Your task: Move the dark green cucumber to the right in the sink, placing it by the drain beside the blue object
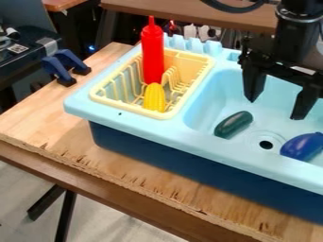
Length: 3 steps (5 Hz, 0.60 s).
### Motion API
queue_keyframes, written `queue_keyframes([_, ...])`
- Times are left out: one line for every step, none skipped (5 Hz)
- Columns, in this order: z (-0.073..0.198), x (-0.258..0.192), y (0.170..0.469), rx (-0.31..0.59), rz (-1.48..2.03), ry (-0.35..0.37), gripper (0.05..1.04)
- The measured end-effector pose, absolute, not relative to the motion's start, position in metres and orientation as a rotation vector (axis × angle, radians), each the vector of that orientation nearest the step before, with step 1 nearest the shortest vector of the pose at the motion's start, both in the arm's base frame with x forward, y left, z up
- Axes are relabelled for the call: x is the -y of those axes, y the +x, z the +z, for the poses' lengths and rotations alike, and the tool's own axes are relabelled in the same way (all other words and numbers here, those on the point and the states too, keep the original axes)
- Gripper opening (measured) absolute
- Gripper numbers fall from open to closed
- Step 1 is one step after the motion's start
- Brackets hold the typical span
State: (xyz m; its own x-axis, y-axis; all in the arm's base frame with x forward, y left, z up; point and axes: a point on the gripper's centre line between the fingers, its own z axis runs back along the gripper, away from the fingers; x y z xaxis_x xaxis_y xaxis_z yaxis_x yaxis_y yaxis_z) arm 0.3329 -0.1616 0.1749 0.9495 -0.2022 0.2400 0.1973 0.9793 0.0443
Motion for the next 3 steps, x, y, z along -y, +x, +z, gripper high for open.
queue_keyframes([0.161,0.161,0.332,0.206,-0.207,0.036,1.002])
queue_keyframes([0.157,0.152,0.338,0.206,-0.308,0.039,1.002])
queue_keyframes([0.160,0.141,0.341,0.183,-0.351,0.055,1.002])
